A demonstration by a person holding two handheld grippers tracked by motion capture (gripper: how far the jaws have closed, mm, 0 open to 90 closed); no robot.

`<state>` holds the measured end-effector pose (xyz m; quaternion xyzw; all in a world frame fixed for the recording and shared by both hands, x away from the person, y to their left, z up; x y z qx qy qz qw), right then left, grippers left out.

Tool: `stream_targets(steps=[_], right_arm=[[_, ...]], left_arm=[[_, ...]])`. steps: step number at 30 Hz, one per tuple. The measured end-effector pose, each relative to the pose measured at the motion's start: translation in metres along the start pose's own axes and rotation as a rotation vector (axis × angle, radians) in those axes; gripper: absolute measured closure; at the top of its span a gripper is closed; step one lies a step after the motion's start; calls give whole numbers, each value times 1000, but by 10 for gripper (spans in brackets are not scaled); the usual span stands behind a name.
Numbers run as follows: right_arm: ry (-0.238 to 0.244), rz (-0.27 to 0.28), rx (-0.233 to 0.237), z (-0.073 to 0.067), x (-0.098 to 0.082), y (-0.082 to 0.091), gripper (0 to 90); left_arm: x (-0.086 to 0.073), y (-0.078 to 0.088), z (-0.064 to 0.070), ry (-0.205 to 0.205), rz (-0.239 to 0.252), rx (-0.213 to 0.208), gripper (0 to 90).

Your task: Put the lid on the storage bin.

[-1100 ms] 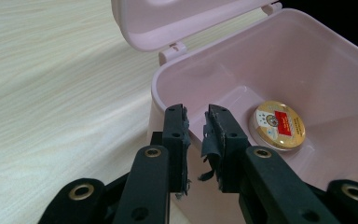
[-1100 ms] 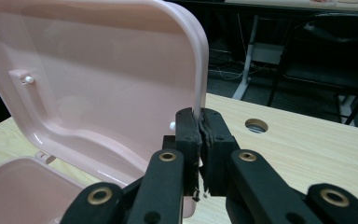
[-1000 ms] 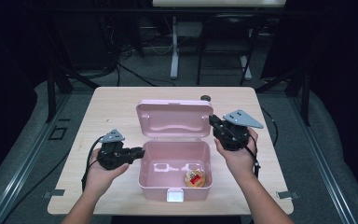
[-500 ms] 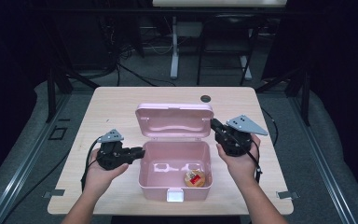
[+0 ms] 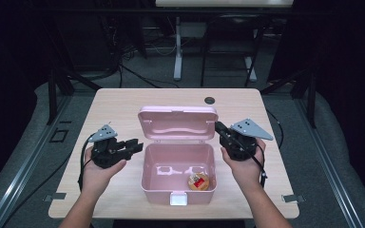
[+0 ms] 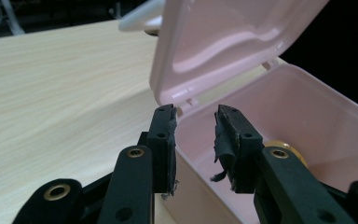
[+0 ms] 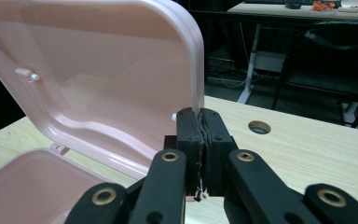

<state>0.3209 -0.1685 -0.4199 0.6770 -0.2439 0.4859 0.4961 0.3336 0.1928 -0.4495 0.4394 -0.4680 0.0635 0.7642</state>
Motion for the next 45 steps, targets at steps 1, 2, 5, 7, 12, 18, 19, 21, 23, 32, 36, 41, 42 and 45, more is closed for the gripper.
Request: stream_targets(steps=[1,2,5,7,12,18,19,21,23,32,36,41,42,45], right_arm=[[0,1,2,0,0,0,876],[-1,2,3,0,0,0,876],[0,6,3,0,-1,1,876],[0,6,4,0,-1,1,876],[-1,8,3,0,-2,1,877],[-3,11,4,0,-2,1,876],[-3,12,5,-1,-2,1,876],[-3,13,5,-1,-2,1,876],[0,14,6,-2,-3,1,876],[-11,16,18,-2,-3,1,863],[-13,30,31,-1,-1,2,833],[5,37,18,-3,9,5,808],[5,43,15,-3,10,6,800],[4,43,18,-2,12,9,799]], left_arm=[[2,1,0,-2,6,7,677],[5,2,0,0,18,13,678],[14,6,1,-6,43,28,693],[22,10,3,-22,49,40,708],[40,18,8,-39,76,76,709],[53,22,11,-50,88,98,734],[55,23,12,-54,96,105,742],[59,24,13,-57,111,110,745],[63,25,15,-59,116,122,751],[64,23,22,-82,105,180,833],[65,22,23,-94,103,189,841],[66,21,23,-91,103,177,848],[66,21,23,-90,104,173,848],[65,21,23,-86,109,151,846]])
Point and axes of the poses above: each handheld gripper's, and its own axes: y roughly backward along the jaws, x roughly out of its top, z roughly to its right, the point moved 1 cm from there along -y, roughly forward along the jaws, and after that the axes turned 10 degrees about -z, right-handed, at the moved point
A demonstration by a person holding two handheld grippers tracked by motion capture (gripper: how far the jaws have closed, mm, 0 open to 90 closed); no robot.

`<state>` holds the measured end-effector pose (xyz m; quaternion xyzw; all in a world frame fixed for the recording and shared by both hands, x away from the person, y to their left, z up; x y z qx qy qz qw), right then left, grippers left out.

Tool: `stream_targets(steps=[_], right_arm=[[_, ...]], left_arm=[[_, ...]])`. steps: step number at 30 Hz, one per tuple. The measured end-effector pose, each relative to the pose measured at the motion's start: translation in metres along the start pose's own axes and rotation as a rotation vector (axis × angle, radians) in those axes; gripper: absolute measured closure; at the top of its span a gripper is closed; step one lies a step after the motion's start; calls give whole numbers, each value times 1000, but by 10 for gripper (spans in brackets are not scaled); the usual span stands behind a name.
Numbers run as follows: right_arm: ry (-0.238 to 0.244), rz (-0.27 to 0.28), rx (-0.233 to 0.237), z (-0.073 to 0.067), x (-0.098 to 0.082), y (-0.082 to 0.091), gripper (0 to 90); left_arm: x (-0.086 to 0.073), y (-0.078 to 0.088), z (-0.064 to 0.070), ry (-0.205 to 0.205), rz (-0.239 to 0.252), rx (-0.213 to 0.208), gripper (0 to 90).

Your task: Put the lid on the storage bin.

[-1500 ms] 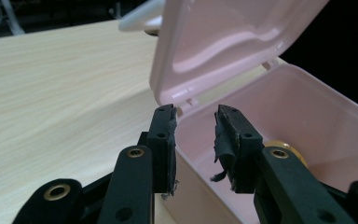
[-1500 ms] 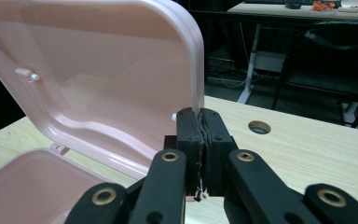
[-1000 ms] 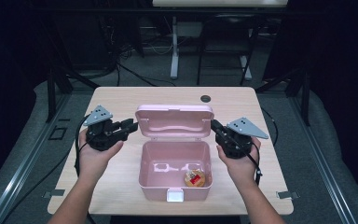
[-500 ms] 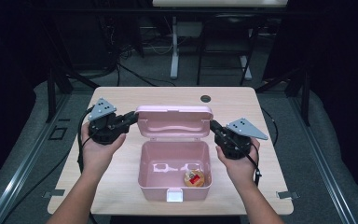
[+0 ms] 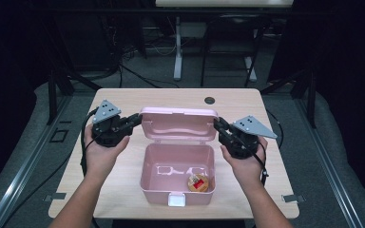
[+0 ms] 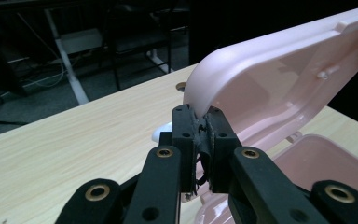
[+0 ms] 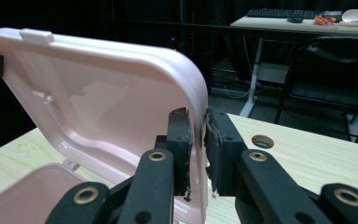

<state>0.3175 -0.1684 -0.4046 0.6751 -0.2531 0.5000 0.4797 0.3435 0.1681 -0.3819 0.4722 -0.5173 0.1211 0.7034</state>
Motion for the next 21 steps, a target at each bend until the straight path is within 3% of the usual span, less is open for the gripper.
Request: stream_targets(steps=[8,21], right_arm=[[-8,-2,18,-1,-2,6,799],[3,-10,29,0,-1,2,798]], left_arm=[[-6,6,1,19,5,-44,840],[-11,10,2,15,7,-45,841]])
Point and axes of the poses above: each handheld gripper's, and its own axes: y roughly backward along the jaws, x roughly out of its top, z roughly to its right, the point moved 1 cm from there along -y, roughly forward along the jaws, and after that the axes turned 10 degrees about -z, right-handed, at the moved point
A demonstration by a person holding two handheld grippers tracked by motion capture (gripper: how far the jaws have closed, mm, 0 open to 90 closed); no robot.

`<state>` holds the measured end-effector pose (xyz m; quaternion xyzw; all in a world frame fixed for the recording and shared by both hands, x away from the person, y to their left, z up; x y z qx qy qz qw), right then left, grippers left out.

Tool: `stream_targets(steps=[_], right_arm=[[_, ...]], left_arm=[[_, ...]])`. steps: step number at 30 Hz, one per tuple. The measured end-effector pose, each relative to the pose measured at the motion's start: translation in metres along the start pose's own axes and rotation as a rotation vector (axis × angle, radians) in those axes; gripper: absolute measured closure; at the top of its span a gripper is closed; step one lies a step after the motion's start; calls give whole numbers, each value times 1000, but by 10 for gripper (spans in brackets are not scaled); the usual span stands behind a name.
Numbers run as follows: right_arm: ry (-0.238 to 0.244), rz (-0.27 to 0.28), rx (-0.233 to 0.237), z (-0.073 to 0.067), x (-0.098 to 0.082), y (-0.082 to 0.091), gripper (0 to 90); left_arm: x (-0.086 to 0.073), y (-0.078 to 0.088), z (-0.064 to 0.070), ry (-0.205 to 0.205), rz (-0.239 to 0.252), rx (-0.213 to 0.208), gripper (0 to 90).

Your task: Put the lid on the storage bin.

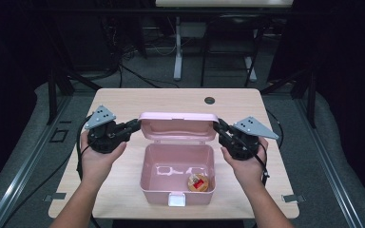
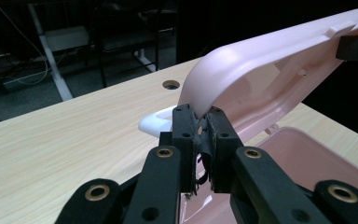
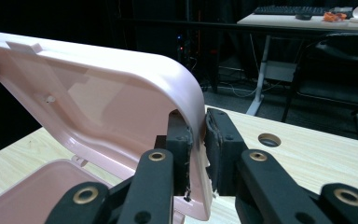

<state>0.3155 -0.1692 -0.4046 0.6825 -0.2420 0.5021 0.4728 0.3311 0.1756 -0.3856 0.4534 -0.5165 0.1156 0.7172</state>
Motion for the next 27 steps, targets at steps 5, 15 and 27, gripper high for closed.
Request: stream_targets(steps=[5,15,27], right_arm=[[-4,-1,1,-1,0,-1,798],[-8,-4,15,-2,-1,2,784],[-6,-7,39,-4,-5,8,747]], left_arm=[[-1,1,0,4,-1,-4,840],[-4,5,0,8,-5,-30,836],[-8,9,2,6,-8,-57,814]])
Point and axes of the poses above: each handheld gripper's, and its own axes: y roughly backward along the jaws, x roughly out of its top, z roughly to its right, the point moved 1 cm from there along -y, roughly forward along the jaws, and after that the axes turned 10 degrees about -z, right-handed, at the moved point
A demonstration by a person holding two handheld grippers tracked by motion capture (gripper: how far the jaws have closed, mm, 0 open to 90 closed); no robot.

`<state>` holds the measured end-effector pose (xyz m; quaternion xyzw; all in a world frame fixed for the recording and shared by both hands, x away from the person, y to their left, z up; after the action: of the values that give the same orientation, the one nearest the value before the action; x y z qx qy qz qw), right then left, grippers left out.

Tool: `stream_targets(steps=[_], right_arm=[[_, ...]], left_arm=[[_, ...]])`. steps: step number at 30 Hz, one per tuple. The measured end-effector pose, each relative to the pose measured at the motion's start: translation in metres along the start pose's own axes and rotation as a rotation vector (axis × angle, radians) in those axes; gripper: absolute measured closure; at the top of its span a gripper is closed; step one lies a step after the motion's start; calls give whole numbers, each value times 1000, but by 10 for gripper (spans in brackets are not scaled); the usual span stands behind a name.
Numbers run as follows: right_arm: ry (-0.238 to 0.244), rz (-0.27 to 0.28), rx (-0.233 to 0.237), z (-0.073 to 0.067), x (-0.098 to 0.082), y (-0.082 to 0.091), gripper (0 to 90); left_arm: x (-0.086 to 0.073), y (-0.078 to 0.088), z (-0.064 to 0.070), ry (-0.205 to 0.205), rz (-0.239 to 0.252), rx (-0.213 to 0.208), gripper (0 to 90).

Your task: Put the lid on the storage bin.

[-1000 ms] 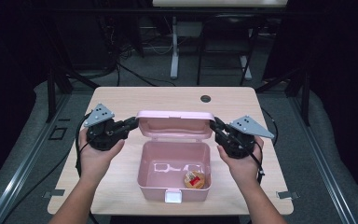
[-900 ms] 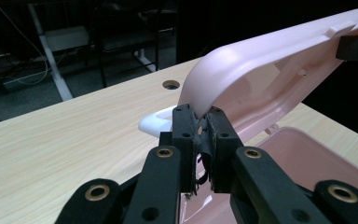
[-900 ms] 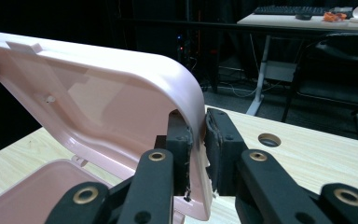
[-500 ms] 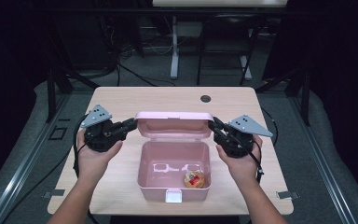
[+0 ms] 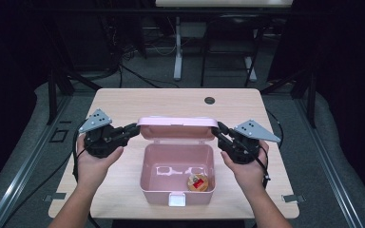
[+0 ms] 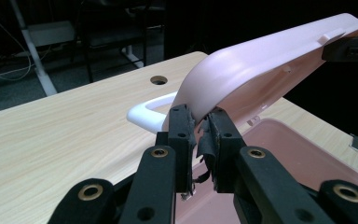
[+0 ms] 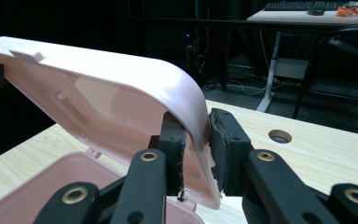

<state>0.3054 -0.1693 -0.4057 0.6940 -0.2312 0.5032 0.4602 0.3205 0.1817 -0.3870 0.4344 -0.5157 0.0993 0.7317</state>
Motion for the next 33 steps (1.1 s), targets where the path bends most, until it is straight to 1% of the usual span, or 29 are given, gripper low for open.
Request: stream_targets(steps=[4,9,13,17,24,25,26,33], right_arm=[[4,-6,5,-1,-1,2,739],[5,-2,13,-2,-4,4,734],[-1,-7,23,-3,-7,8,731],[-2,-13,35,-4,-9,11,729],[13,-24,43,-6,-14,15,696],[12,-26,45,-7,-15,15,695],[12,-29,47,-7,-16,16,694],[9,-43,59,-7,-21,19,687]], left_arm=[[-1,1,1,-7,-2,-3,809],[-4,3,3,-3,-1,-12,805],[-6,5,5,-11,-8,-11,804],[-9,6,6,-13,-10,-16,802],[-14,9,9,-20,-17,-25,797],[-15,9,10,-19,-13,-27,796],[-16,9,10,-25,-17,-27,796],[-19,11,12,-31,-28,-31,794]])
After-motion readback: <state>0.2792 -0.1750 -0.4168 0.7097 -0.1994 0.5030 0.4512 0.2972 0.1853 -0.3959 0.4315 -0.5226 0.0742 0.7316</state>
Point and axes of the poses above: each handheld gripper's, and its own axes: y roughly backward along the jaws, x roughly out of its top, z roughly to its right, the point moved 1 cm from there along -y, roughly forward along the jaws, and after that the axes turned 10 degrees about -z, right-handed, at the moved point
